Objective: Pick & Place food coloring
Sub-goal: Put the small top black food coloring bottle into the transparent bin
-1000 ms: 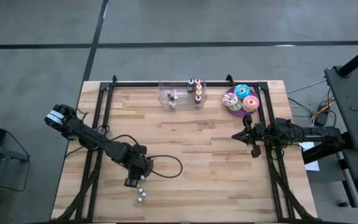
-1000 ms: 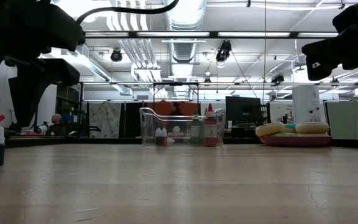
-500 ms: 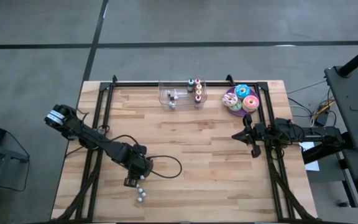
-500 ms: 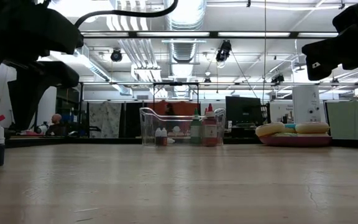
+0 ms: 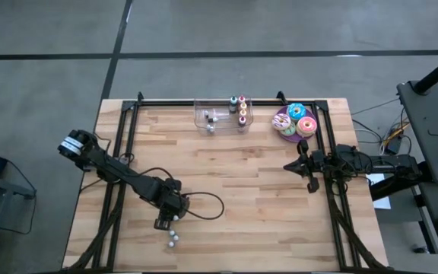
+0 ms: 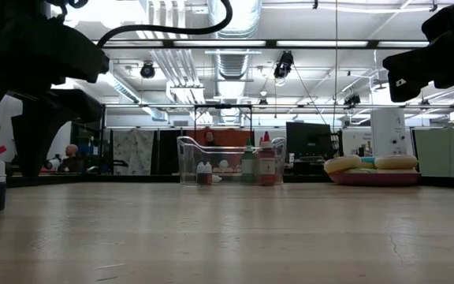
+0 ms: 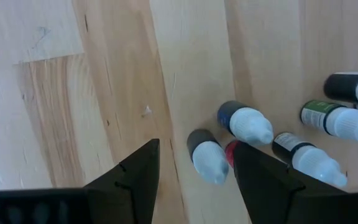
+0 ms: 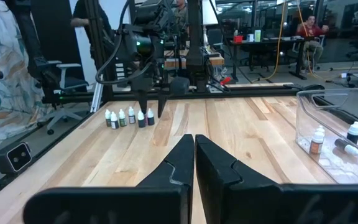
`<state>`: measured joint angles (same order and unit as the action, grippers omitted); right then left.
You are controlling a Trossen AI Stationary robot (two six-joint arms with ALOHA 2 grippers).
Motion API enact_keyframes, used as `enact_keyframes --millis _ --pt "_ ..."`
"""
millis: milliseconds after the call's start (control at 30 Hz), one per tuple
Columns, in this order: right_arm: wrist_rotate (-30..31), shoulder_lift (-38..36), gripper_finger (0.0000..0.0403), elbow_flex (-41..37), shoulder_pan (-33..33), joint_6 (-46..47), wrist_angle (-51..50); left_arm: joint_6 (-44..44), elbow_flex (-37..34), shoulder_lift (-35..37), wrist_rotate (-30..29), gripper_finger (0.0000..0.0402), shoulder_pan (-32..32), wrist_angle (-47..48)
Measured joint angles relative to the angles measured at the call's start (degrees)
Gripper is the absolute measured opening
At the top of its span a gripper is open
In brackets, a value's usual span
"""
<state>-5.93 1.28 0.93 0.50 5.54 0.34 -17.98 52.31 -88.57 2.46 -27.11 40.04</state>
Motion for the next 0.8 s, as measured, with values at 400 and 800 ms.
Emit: enact_keyframes --millis 400,800 --pt "-0.02 0.0 0.0009 0.02 0.01 0.02 0.0 -0.04 0.0 -0.7 1.5 0.0148 0.02 -0.64" --pt "0.0 0.0 0.0008 0.02 0.0 0.02 0.0 -0.44 0.0 -0.7 3.06 0.0078 0.07 -0.64"
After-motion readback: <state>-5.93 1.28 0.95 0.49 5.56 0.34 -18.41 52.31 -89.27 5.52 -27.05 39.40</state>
